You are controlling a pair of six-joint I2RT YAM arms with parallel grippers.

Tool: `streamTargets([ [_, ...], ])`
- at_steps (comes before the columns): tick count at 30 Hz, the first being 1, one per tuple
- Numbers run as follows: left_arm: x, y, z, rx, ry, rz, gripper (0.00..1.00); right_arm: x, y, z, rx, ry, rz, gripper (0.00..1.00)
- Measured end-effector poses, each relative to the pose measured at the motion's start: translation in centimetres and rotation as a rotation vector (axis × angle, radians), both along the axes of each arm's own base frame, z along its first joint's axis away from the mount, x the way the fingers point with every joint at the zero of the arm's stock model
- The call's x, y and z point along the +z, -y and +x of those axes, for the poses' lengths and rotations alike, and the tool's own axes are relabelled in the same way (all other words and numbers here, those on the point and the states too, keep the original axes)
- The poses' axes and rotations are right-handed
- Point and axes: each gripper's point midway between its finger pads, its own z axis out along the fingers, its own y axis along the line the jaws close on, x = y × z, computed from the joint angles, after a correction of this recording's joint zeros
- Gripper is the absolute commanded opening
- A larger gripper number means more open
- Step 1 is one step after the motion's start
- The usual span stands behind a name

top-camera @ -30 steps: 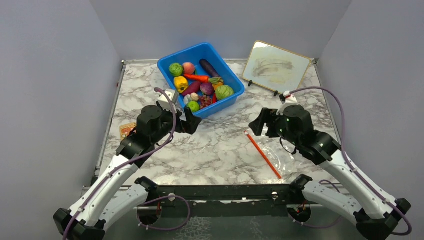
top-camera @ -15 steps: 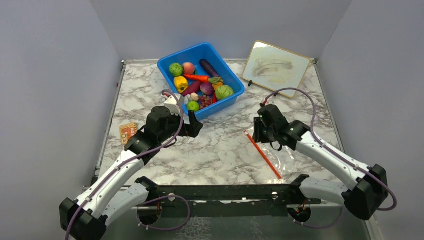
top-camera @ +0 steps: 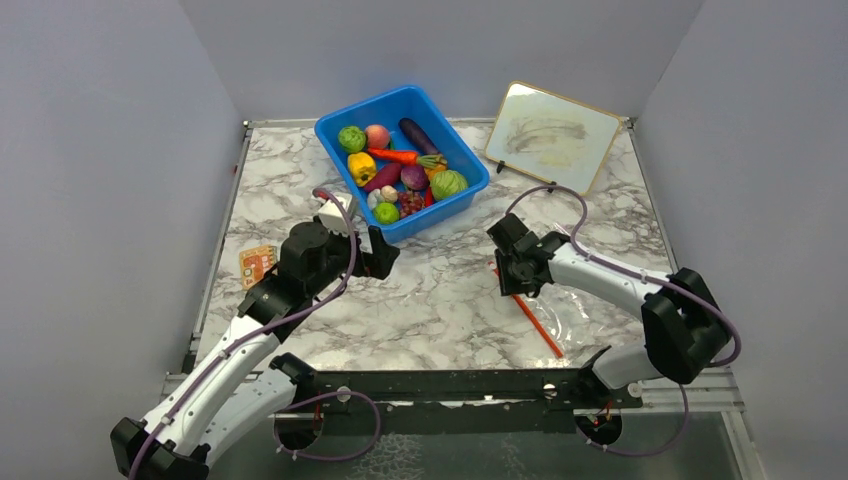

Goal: Place the food in the zip-top bag and seal the zipper
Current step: Pick up the zipper food storage bag at the center of the board.

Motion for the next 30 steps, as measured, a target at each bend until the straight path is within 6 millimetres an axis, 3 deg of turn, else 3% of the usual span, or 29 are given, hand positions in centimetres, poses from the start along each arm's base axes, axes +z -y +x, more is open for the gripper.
streamTargets([
  [12,0.4,-0.9,0.3,0.035,0.037,0.024,0.99,-2.7,0.1,0.0,0.007,-0.046,-0.046,0.33],
  [21,0.4,-1.1,0.5,0.043,0.046,0.037,0.99,-3.0,-0.4,0.9,0.021,-0.023,-0.043,0.10],
  [30,0.4,-1.2,0.5,0.044,0.048,0.040,0.99,-2.9,-1.8,1.8,0.047,-0.007,0.001,0.04],
])
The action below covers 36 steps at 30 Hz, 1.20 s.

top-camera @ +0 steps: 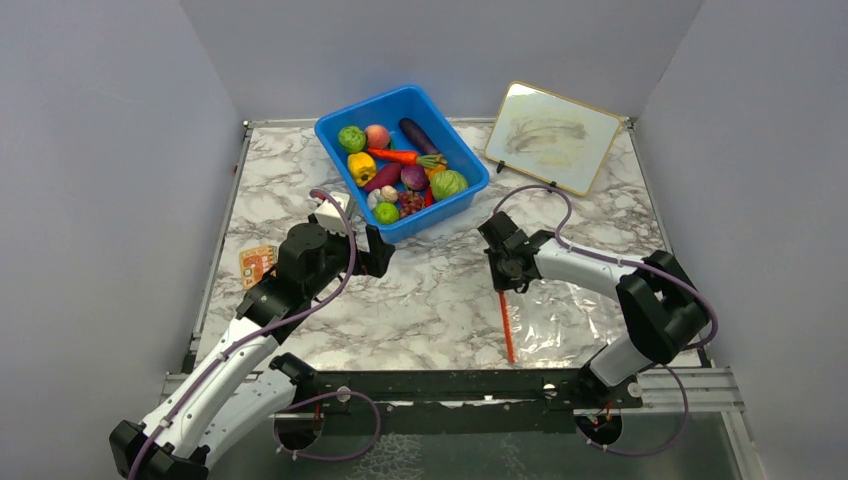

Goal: Place the food in the zip-top bag and seal the zipper
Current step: Pick up the zipper food storage bag at the center of the board.

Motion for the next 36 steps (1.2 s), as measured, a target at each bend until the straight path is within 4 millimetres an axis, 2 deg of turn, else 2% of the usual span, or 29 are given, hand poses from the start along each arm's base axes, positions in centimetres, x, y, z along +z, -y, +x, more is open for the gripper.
streamTargets([
  [4,0.0,0.0,0.0,0.000,0.000,0.001,0.99,0.4,-1.6,0.2,0.020,-0.006,0.076,0.08],
  [8,0.0,0.0,0.0,0.000,0.002,0.003,0.99,1.4,-2.4,0.9,0.011,0.011,0.106,0.19],
  [14,0.0,-0.1,0.0,0.000,0.004,0.003,0.99,1.9,-1.6,0.6,-0.012,0.011,0.081,0.27],
  [22,0.1,-0.2,0.1,0.006,0.005,0.003,0.99,0.8,-0.6,-0.9,-0.021,-0.026,0.062,0.30],
  [36,0.1,-0.3,0.2,0.011,0.005,0.003,0.99,0.3,-1.4,-2.0,0.001,-0.039,0.070,0.38],
])
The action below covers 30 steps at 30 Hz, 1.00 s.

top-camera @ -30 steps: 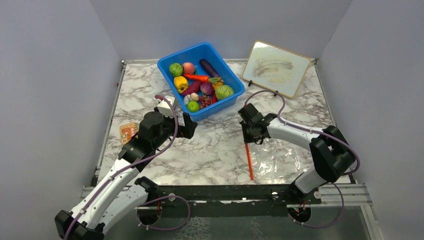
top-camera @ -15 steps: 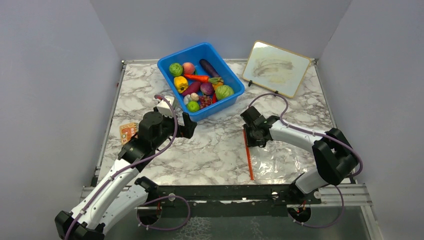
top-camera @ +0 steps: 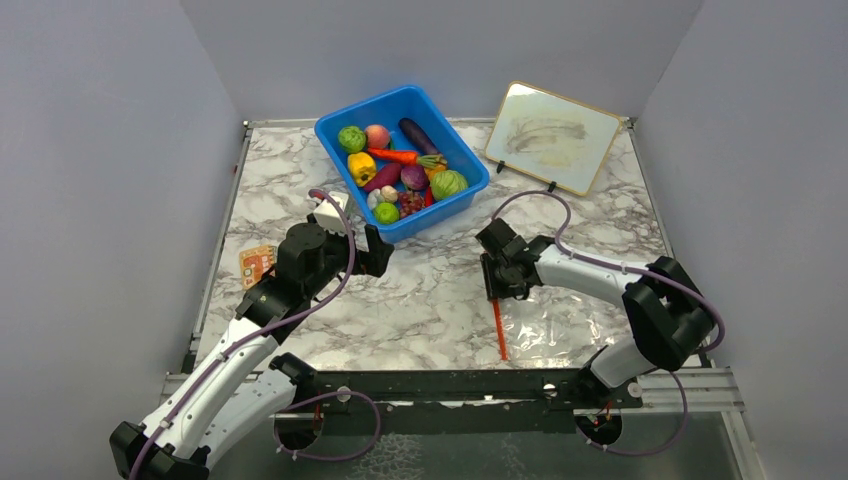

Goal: Place the food in the zip-top bag and seal the zipper
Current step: Pick up the zipper food storage bag at the center of the board.

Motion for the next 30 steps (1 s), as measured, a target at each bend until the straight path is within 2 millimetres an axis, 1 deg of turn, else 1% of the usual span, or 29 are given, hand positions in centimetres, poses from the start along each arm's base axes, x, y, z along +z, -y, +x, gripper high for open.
streamTargets([
  [9,-0.05,-0.03,0.04,0.002,-0.002,0.001,1.00,-0.52,-0.07,-0.25,0.003,-0.003,-0.024,0.37],
  [11,-0.05,-0.07,0.07,0.003,-0.002,0.001,0.99,-0.58,-0.02,-0.23,0.003,0.003,-0.035,0.31],
  [13,-0.05,-0.14,0.12,0.006,-0.002,0.001,0.99,-0.59,-0.06,-0.17,0.001,0.009,-0.038,0.17],
  [14,-0.05,-0.14,0.11,0.006,-0.002,0.001,0.99,-0.59,-0.12,-0.15,0.000,0.012,-0.038,0.11],
  [16,-0.06,-0.16,0.13,0.007,-0.002,0.001,0.99,-0.55,-0.28,-0.01,-0.007,0.020,-0.034,0.04],
  [17,-0.05,-0.16,0.14,0.007,-0.002,0.001,0.99,-0.53,-0.36,0.02,-0.005,0.024,-0.034,0.02],
  [26,-0.17,-0.25,0.25,0.011,-0.006,0.003,0.99,-0.31,-0.38,0.12,0.003,0.044,-0.026,0.01],
  [30,-0.18,-0.23,0.23,0.009,-0.006,0.002,0.99,0.12,-0.13,-0.11,0.018,0.064,-0.013,0.01],
])
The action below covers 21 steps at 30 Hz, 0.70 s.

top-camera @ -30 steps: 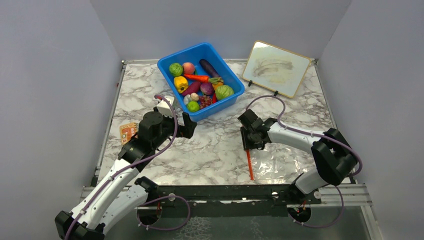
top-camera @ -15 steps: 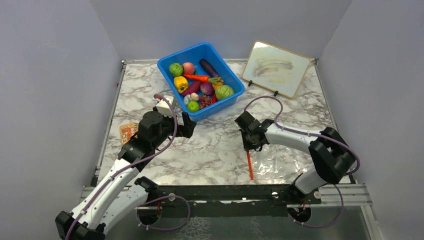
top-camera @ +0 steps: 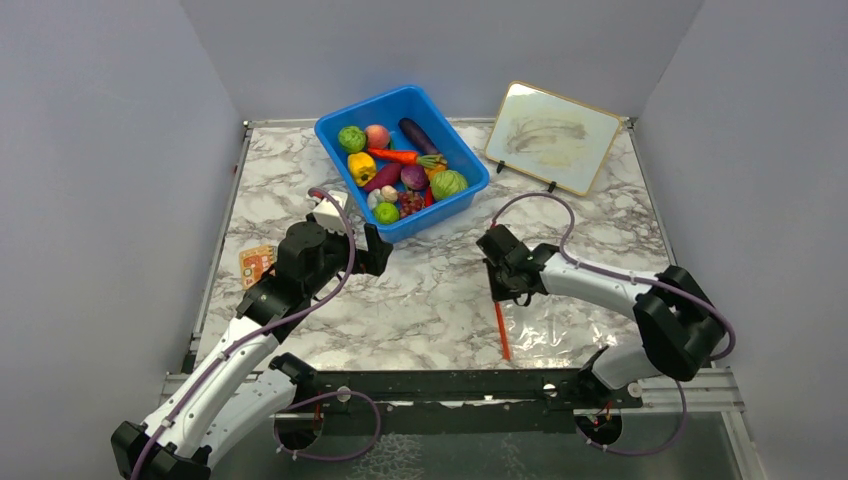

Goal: Place the food in the zip-top bag and seal the zipper
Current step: Pick up the zipper food storage bag at the center of the board.

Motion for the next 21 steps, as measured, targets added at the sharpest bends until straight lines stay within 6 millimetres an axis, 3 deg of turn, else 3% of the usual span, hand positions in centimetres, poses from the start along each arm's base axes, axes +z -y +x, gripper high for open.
streamTargets([
  [12,-0.2,0.3,-0.1,-0.015,-0.009,-0.001,0.98,5.1,-2.7,0.2,0.089,0.127,0.226,0.01],
  [17,-0.4,0.4,-0.1,-0.014,-0.021,-0.013,0.83,6.1,-3.1,0.1,0.103,0.141,0.261,0.01],
  [21,-1.5,1.9,-0.5,-0.026,-0.108,-0.112,0.68,7.0,-3.3,0.0,0.112,0.156,0.291,0.01],
])
